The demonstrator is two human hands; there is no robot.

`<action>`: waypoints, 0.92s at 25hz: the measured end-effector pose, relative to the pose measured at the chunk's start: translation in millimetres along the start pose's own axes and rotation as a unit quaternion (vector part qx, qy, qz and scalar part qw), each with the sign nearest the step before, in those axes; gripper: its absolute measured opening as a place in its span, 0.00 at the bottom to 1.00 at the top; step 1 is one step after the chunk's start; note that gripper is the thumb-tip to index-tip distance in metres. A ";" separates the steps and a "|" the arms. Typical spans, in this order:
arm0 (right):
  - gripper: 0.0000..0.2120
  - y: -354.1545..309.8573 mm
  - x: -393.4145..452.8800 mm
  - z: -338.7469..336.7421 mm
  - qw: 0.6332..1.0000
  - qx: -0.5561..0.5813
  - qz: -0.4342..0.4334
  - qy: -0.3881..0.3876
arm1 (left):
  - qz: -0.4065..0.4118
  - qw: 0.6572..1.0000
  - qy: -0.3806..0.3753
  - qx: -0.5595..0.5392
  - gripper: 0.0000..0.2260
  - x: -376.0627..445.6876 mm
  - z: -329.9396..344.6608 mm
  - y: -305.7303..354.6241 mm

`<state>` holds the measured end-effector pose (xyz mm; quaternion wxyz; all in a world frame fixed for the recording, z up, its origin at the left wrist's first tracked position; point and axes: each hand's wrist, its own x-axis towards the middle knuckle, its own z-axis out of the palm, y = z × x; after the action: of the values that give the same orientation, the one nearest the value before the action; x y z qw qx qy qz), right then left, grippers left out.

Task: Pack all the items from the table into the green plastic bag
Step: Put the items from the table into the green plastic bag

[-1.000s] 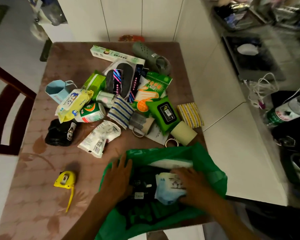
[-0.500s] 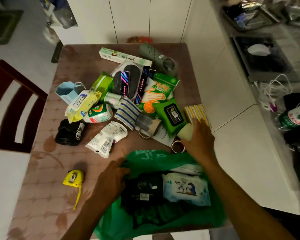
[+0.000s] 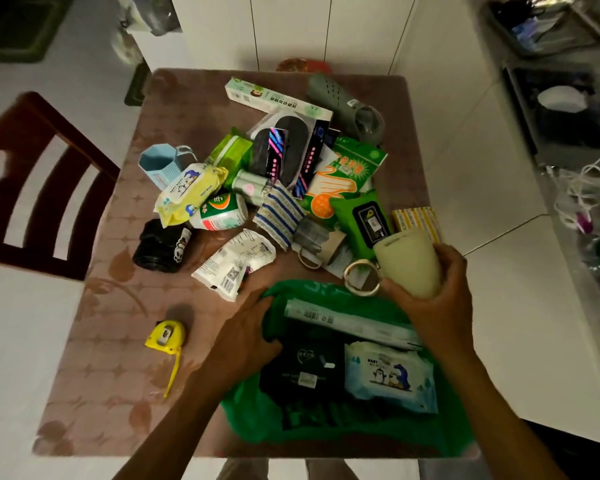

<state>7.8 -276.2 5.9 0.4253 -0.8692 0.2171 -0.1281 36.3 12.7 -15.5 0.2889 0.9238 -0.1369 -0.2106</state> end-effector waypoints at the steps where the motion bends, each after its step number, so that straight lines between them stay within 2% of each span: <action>1: 0.43 -12.6 -18.7 -0.3 0.999 0.035 -0.023 -0.018 | 0.010 1.000 -0.003 -0.022 0.34 3.1 -4.4 4.2; 3: 0.42 -23.1 -51.7 15.2 0.990 0.042 -0.105 -0.083 | 0.025 0.999 -0.014 -0.042 0.35 8.7 -13.1 6.0; 5: 0.40 -13.3 -71.2 46.5 0.962 -0.034 -0.229 -0.143 | 0.025 0.998 -0.032 -0.050 0.36 12.9 -18.5 -0.3; 7: 0.39 -7.6 -81.3 77.7 0.943 -0.086 -0.283 -0.154 | 0.027 0.997 -0.044 -0.065 0.36 12.7 -21.5 -7.5; 10: 0.38 -6.3 -77.0 103.1 0.945 -0.111 -0.280 -0.131 | 0.034 0.994 -0.045 -0.098 0.34 7.2 -25.5 -9.5; 14: 0.34 4.3 -90.7 109.2 0.894 -0.169 -0.323 -0.262 | 0.035 0.992 -0.015 -0.118 0.33 2.0 -26.9 -10.8; 18: 0.30 -7.0 -75.1 111.4 0.883 -0.162 -0.230 -0.377 | 0.020 0.996 0.008 -0.089 0.34 3.5 -21.8 -3.4; 19: 0.29 -11.6 -65.7 108.9 0.882 -0.161 -0.237 -0.375 | 0.017 0.997 0.010 -0.071 0.35 5.0 -19.8 -2.8; 20: 0.25 -17.8 -54.2 104.9 0.893 -0.152 -0.251 -0.340 | 0.018 0.999 0.010 -0.047 0.36 6.8 -18.0 -3.4; 21: 0.21 -22.7 -39.9 101.2 0.916 -0.133 -0.263 -0.271 | 0.020 1.000 0.012 -0.018 0.35 9.0 -15.9 -5.4; 23: 0.19 -24.4 -1.5 101.2 0.958 -0.116 -0.216 -0.147 | 0.019 0.999 0.020 0.023 0.32 11.2 -12.4 -10.3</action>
<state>54.3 -193.0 -36.0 0.3108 -0.9481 -0.0268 -0.0617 53.2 22.6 -15.8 0.2740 0.9315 -0.1536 -0.1837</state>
